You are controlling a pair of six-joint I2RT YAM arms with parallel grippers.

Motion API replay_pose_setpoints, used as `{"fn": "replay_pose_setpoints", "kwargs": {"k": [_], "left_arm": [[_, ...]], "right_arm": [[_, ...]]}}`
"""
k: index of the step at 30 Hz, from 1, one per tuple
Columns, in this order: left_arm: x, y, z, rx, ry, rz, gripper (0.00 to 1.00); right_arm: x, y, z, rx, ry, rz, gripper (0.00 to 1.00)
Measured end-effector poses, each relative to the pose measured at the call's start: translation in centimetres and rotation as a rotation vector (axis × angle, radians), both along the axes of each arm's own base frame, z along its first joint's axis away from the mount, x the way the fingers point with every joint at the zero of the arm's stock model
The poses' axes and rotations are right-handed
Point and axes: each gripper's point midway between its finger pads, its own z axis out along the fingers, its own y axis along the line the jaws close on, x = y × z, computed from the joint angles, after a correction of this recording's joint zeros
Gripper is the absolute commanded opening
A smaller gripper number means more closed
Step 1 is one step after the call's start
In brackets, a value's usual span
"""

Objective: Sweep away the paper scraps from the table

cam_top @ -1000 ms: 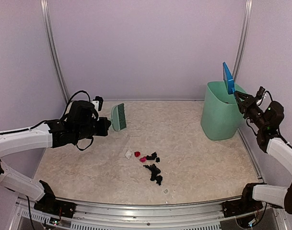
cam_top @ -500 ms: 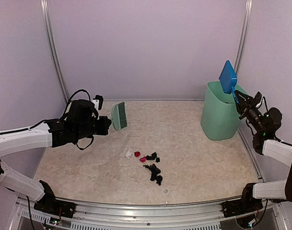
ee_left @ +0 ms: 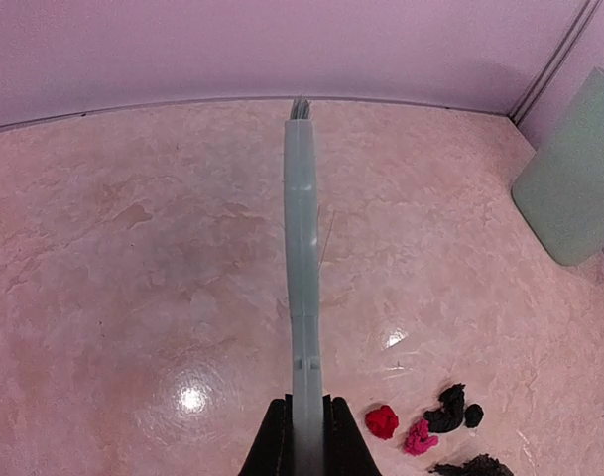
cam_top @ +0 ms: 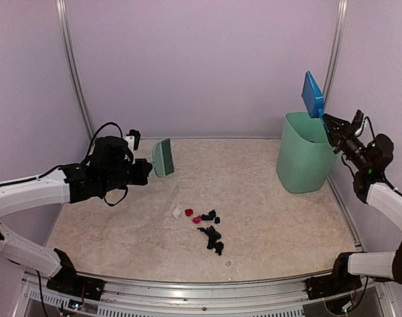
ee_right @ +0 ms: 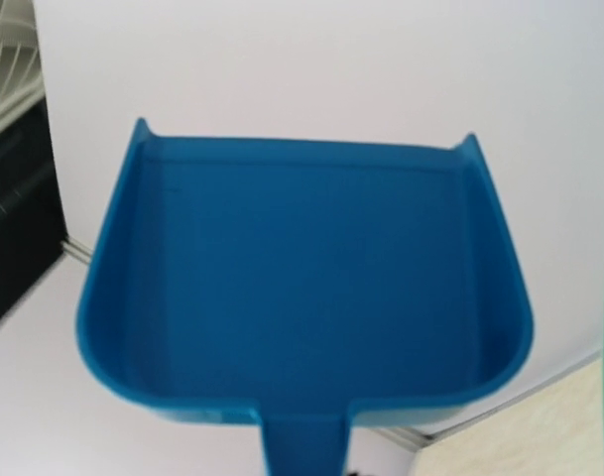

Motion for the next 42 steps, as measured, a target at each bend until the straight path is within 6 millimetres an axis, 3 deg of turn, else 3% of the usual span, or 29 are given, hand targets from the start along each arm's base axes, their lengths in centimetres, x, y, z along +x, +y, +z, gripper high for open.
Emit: {"fn": "replay_pose_setpoints", "kwargs": {"k": [3,7,12,17,22,28,32,37,42], "left_arm": [[-0.1,0.0,0.3,-0.005,-0.006,-0.002,0.00],[-0.9,-0.9,0.2,0.001,-0.003,-0.038,0.00],[-3.1,-3.8,0.0,-0.021,0.026,-0.190,0.01],[-6.6,-7.2,-0.1,-0.058,0.069,-0.402,0.02],[-9.3,-9.5,-0.8,-0.092,0.130,-0.565,0.03],[-11.6,-11.5,-3.6,-0.082,0.232,-0.682,0.03],[-11.8,-12.2,-6.1,-0.054,0.295,-0.695,0.02],[-10.6,-12.6,-9.7,0.017,0.358,-0.642,0.01],[-8.1,-12.4,-10.1,0.048,0.343,-0.558,0.00]], "right_arm": [[-0.2,0.7,1.0,-0.088,-0.041,-0.010,0.00],[-0.3,3.3,1.4,-0.214,-0.079,0.025,0.00],[-0.9,7.6,0.8,-0.360,-0.120,0.099,0.00],[-1.4,10.6,0.2,-0.493,-0.159,0.131,0.00],[-1.3,12.2,-1.1,-0.575,-0.170,0.149,0.00],[-0.7,12.1,-2.6,-0.628,-0.137,0.133,0.00],[-0.6,12.1,-2.7,-0.644,-0.142,0.120,0.00],[-0.6,12.3,-3.1,-0.669,-0.146,0.119,0.00],[-0.6,12.6,-3.7,-0.698,-0.139,0.119,0.00]]}}
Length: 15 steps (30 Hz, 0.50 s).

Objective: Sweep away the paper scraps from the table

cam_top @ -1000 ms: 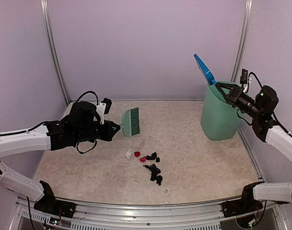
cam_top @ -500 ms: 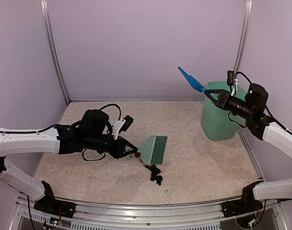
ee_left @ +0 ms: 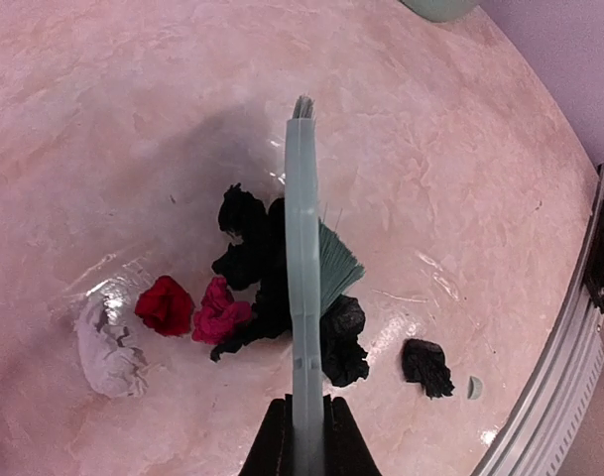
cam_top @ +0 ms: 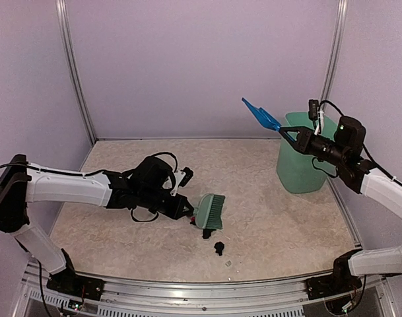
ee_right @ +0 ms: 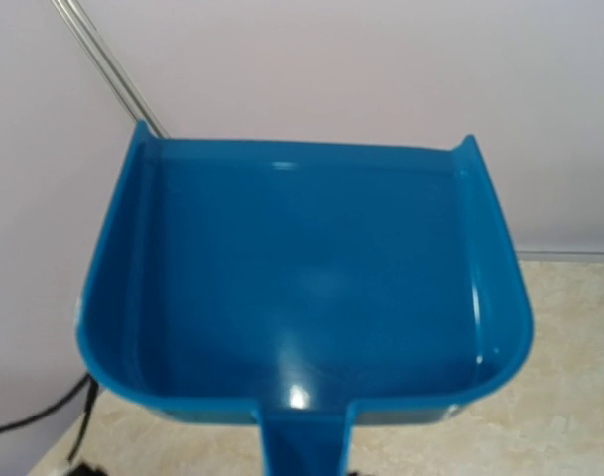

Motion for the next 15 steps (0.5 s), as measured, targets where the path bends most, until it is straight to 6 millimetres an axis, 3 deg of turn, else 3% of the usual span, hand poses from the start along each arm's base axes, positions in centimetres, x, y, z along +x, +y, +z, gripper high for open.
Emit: {"fn": "replay_pose_setpoints", "kwargs": {"k": [9,12,15], "left_arm": [[5.9,5.5,0.6,0.076,-0.078,0.271,0.00],[7.1,7.3,1.4,0.093,-0.113,0.349,0.00],[7.3,7.8,2.7,0.088,-0.149,0.379,0.00]], "right_arm": [[0.6,1.2,-2.5,-0.060,0.038,0.014,0.00],[0.5,1.9,-3.2,-0.092,0.039,0.024,0.00],[0.3,3.0,-4.4,-0.143,0.043,0.040,0.00]]}}
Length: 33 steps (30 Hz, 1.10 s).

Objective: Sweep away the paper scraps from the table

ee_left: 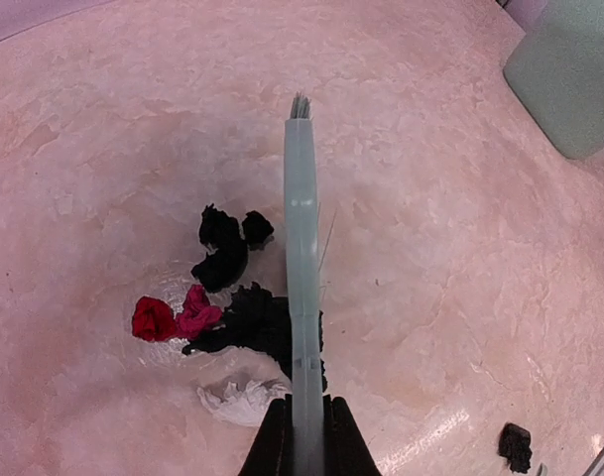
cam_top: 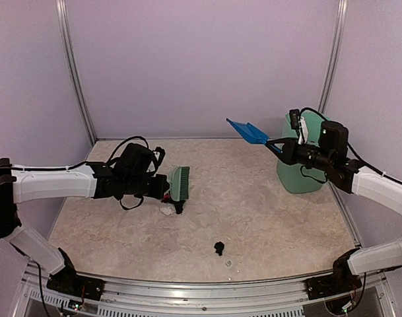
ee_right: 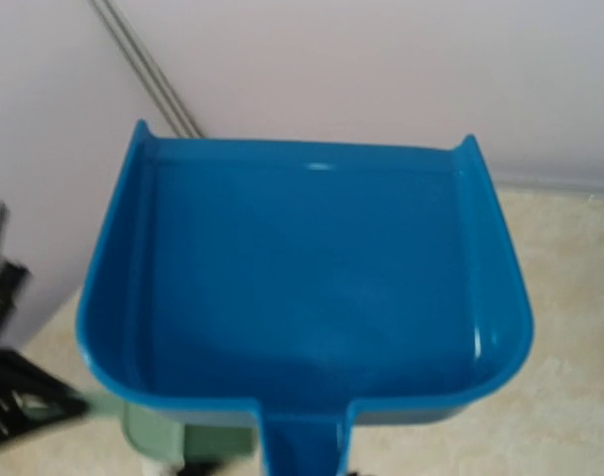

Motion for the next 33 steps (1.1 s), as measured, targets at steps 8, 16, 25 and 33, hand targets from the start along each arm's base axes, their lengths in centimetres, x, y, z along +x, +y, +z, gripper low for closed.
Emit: {"fn": "replay_pose_setpoints", "kwargs": {"k": [8,16,25,33], "left_arm": [[-1.0,0.8,7.1,-0.104,-0.151,0.026,0.00],[-1.4,5.0,10.2,-0.123,-0.237,0.158,0.00],[-2.0,10.4,8.2,-0.001,-0.208,0.328,0.00],[-2.5,12.6,6.5,0.062,-0.169,0.414,0.00]], "right_arm": [[-1.2,3.3,-4.3,-0.163,0.029,0.068,0.00],[-3.1,5.2,-6.0,-0.253,0.008,0.126,0.00],[-5.4,6.7,-10.0,-0.363,0.039,0.178,0.00],[-7.7,7.5,-12.5,-0.441,0.079,0.221,0.00]]}}
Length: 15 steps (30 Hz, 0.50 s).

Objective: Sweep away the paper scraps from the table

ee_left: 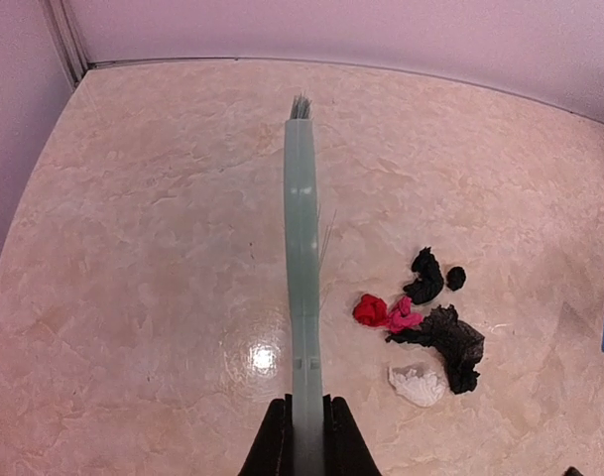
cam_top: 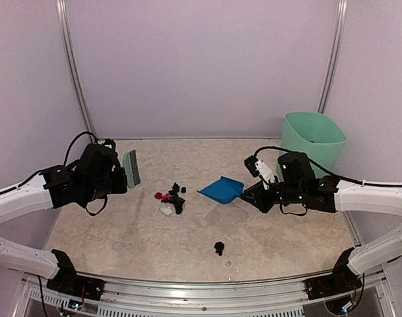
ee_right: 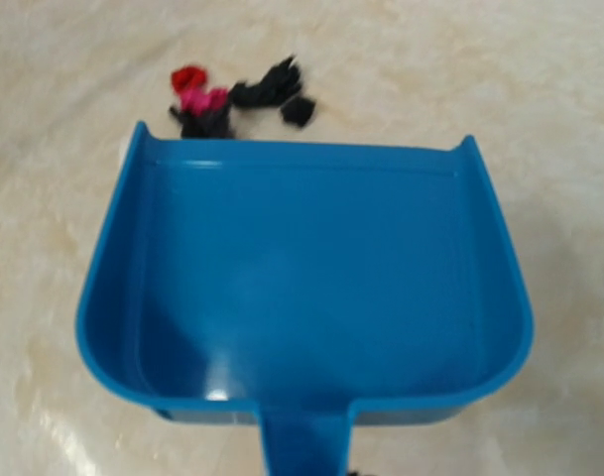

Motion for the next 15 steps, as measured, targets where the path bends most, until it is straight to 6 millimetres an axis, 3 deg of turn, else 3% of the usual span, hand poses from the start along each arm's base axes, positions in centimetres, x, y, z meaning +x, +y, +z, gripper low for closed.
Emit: {"fn": "replay_pose_setpoints", "kwargs": {"k": [15], "left_arm": [[0.4,0.0,-4.7,0.096,0.135,0.017,0.00]], "right_arm": [[-3.9,1.6,-5.4,-0.180,0.062,0.111,0.00]]}}
